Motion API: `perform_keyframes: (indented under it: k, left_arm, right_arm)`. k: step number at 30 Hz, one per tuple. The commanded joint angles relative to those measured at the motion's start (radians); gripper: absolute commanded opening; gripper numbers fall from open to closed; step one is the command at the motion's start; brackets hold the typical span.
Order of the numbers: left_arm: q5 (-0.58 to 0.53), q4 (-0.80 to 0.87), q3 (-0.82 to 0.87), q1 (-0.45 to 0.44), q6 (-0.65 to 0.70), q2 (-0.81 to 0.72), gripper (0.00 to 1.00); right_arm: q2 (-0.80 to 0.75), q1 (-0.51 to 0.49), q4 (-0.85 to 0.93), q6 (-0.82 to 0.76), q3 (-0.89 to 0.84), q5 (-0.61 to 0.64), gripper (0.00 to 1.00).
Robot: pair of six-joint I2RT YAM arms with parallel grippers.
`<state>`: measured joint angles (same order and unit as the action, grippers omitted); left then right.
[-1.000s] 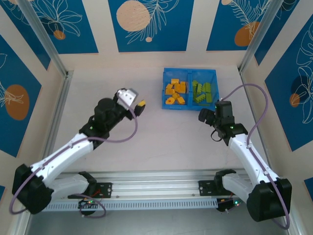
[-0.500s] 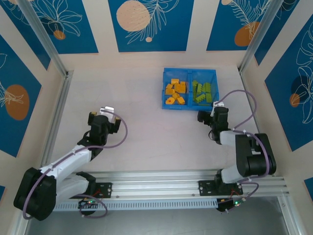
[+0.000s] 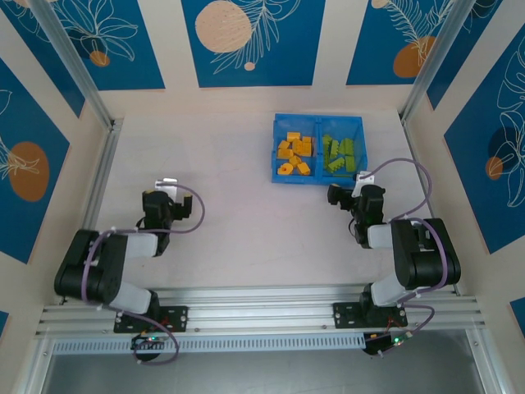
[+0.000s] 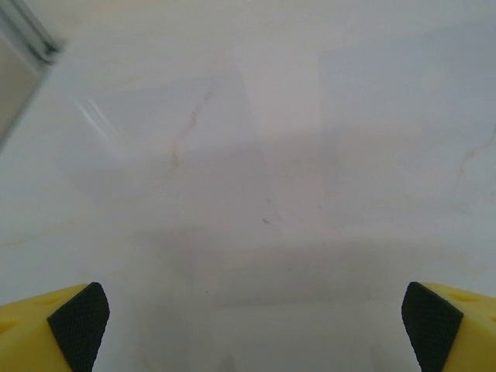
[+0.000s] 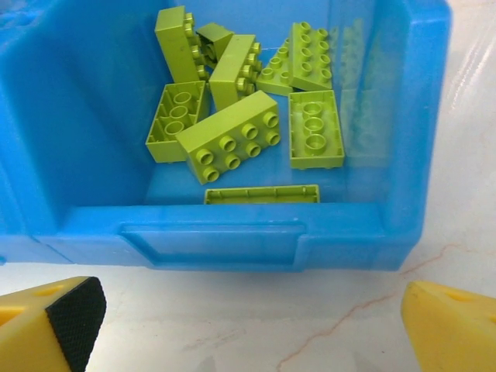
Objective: Sort the legos into containers by color
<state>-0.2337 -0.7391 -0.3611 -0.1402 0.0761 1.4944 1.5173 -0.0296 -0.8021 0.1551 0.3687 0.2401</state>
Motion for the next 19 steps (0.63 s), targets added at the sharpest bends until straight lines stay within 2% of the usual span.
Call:
perform_keyframes:
  k: [1,2,10,13,19]
  left_arm:
    - [0.078,-0.164,-0.013,0.054,-0.052,0.049,1.0]
    - [0.085,-0.124,-0.019,0.057,-0.055,0.036,1.0]
    - [0.09,-0.138,-0.019,0.057,-0.049,0.044,1.0]
    - [0.144,-0.105,-0.035,0.058,-0.033,0.041,1.0]
    - [0.145,-0.106,-0.035,0.059,-0.032,0.041,1.0]
  right_arm:
    - [0.006,-0.006,-0.058,-0.025,0.02,0.034,1.0]
    - [0.008,-0.007,-0.062,-0.026,0.02,0.036,0.99]
    - [0.007,-0.006,-0.06,-0.025,0.021,0.033,1.0]
    - [0.009,-0.006,-0.055,-0.025,0.024,0.032,1.0]
    - [0.005,-0.003,-0.061,-0.023,0.019,0.026,1.0]
